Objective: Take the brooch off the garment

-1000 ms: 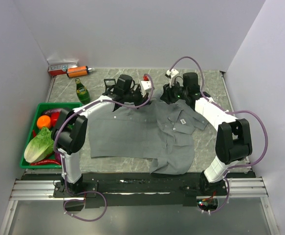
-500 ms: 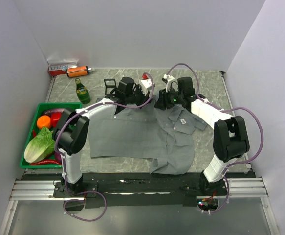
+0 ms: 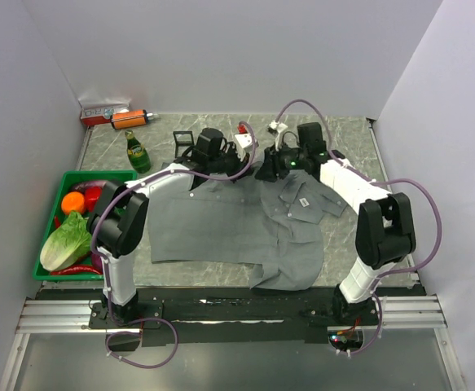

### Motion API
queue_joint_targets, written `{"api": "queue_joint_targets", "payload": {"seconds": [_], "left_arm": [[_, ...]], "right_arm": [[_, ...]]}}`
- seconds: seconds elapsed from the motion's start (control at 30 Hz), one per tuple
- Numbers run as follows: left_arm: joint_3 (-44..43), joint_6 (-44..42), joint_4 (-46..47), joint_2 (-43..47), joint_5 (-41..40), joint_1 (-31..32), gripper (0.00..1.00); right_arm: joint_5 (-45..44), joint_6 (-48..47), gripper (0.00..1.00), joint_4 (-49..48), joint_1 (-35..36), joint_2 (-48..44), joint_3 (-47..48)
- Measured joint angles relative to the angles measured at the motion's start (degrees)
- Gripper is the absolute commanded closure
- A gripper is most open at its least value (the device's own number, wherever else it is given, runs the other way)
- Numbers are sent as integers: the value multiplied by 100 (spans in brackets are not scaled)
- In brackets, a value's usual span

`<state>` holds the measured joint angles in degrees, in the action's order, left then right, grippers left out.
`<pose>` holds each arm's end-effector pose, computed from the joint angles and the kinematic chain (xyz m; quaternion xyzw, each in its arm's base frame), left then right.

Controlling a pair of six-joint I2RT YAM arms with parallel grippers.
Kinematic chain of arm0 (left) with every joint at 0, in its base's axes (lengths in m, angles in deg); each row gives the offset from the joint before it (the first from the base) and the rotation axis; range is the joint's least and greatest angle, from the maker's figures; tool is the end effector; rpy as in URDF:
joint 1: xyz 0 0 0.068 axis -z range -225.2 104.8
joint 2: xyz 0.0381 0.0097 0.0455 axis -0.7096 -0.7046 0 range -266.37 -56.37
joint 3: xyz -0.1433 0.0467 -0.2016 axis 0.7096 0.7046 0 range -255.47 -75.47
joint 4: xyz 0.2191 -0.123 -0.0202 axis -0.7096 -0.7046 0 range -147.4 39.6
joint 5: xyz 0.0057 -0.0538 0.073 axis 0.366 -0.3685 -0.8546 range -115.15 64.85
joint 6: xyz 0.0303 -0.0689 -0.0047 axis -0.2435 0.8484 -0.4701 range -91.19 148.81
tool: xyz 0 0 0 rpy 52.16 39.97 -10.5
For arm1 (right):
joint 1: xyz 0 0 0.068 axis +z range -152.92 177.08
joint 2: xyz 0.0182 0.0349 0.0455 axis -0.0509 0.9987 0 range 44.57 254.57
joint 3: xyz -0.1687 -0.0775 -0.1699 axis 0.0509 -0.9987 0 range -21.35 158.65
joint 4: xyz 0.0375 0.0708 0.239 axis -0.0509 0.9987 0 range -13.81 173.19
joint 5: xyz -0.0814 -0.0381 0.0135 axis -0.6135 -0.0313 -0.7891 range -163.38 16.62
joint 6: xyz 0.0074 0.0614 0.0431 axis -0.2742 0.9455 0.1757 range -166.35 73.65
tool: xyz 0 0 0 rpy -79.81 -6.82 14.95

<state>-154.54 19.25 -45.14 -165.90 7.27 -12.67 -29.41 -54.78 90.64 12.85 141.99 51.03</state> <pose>0.3605 -0.2704 0.2199 0.4308 0.7030 -0.3334 0.4572 0.3555 0.1463 0.2323 -0.3319 0.7866 0.3632 0.3731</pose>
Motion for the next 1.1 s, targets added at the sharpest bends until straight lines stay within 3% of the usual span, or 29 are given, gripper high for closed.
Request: {"api": "queue_joint_targets", "payload": {"seconds": [0.03, 0.07, 0.37, 0.67, 0.97, 1.1], "left_arm": [[0, -50, -44, 0, 122, -24, 99], [0, -103, -92, 0, 251, -50, 99], [-522, -669, -1102, -160, 1150, -238, 99], [-658, -940, -1554, -195, 1593, -273, 99], [-713, -986, -1698, -199, 1637, -286, 99], [-739, -986, -1714, -212, 1639, -286, 99]], "right_arm": [[98, -256, 45, 33, -70, -50, 13], [177, -511, 1, 105, -151, -109, 13], [448, -2184, 3, 450, -350, -291, 79], [890, -2645, 28, 463, -339, -37, 361], [1167, -2743, 28, 627, -286, 227, 719], [1207, -2935, 24, 822, -223, 334, 756]]}}
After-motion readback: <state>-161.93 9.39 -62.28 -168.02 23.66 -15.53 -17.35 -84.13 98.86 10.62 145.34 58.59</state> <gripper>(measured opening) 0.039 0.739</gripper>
